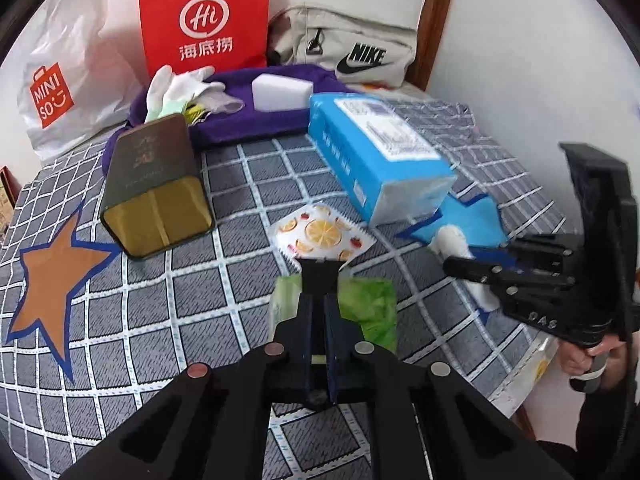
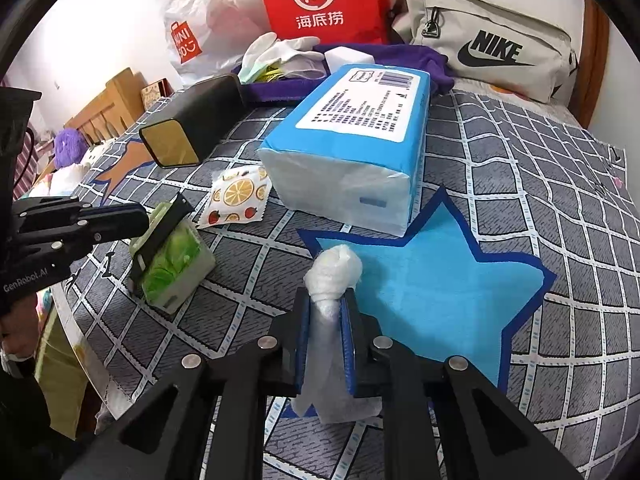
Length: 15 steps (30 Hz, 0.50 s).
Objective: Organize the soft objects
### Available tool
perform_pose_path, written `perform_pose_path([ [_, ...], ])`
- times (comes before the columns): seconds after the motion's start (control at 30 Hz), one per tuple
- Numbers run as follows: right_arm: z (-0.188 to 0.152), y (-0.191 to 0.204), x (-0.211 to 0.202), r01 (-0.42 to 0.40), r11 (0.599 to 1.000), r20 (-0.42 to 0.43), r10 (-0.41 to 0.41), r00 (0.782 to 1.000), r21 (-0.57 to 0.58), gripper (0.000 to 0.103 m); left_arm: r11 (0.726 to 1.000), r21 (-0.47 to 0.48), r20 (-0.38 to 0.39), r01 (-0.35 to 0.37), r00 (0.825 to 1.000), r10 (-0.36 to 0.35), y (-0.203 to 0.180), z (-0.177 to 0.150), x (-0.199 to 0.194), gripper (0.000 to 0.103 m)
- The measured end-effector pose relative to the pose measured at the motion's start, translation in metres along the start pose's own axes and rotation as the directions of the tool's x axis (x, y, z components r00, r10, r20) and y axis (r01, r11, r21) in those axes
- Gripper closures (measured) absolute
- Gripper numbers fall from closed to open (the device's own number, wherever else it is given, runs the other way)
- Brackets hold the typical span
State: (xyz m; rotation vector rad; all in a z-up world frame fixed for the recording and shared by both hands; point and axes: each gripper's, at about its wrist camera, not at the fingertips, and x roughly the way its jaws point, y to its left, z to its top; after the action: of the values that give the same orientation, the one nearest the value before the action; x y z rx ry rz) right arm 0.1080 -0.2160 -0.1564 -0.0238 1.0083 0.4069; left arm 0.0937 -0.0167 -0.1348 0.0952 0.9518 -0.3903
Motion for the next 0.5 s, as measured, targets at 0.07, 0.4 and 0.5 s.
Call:
perform_pose_path([
  [0.07,-0.001,0.001,0.000,0.003,1.000,-0.004,-0.003,1.000,-0.003,0.088,1.000,-0.004,-0.026,-0.005,1.000,0.005,0.001,-0.001,0.006,0.097],
  [0.4,-0.001,-0.001,0.001,-0.003,1.000,-0.013,0.003,1.000,0.002,0.088,1.000,0.007,-0.050,-0.015,0.999,0.015,-0.006,0.000,0.014,0.072],
  [0.5,0.000,-0.002,0.001,-0.008,1.000,-0.013,0.008,1.000,0.003,0.088,0.999,0.019,-0.045,-0.030,0.999,0.031,-0.010,0.000,0.020,0.073],
])
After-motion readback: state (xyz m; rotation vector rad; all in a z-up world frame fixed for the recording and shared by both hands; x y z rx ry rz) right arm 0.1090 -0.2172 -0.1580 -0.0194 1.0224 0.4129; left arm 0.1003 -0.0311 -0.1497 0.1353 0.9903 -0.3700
